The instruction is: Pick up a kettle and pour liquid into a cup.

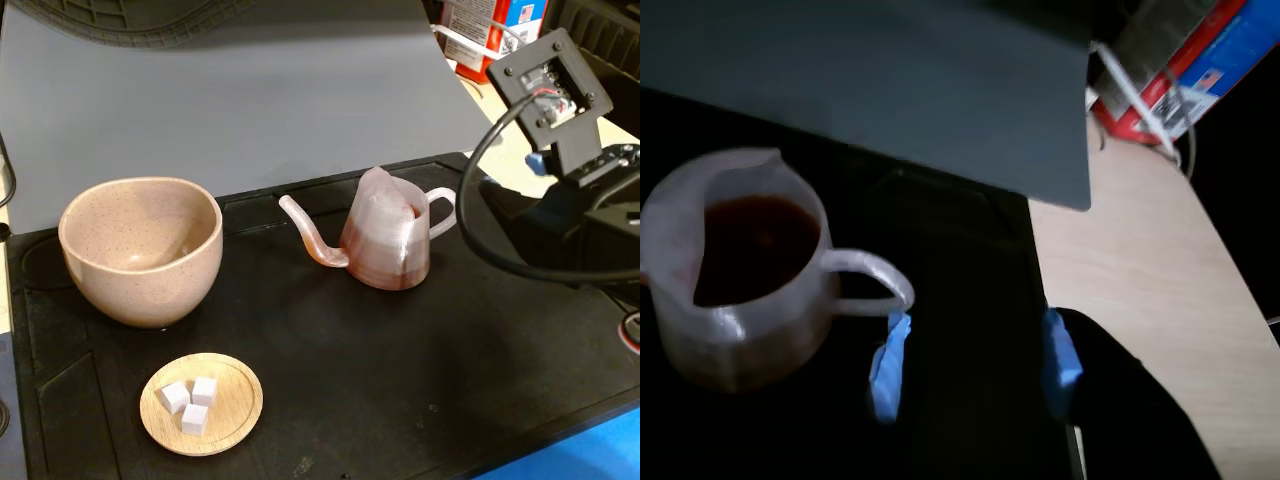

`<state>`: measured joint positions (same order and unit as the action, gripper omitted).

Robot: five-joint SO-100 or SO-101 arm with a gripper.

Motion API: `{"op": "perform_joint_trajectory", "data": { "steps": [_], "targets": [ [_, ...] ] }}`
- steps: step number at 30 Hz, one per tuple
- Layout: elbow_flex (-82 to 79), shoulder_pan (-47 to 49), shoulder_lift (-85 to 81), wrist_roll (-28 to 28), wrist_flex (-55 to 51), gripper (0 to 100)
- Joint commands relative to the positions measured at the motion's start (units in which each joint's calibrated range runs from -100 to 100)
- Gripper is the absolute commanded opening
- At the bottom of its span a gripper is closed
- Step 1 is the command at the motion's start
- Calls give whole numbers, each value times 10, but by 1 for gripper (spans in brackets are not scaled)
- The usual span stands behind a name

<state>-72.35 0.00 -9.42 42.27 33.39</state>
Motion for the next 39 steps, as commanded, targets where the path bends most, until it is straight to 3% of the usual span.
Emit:
{"op": "perform_joint_trajectory", "data": {
  "steps": [1,13,20,39],
  "targets": [
    [25,1,7,-2,12,18],
    [47,18,60,-23,16,18],
    [69,20,147,-23,139,18],
    [96,20,185,-40,139,18]
  ]
}}
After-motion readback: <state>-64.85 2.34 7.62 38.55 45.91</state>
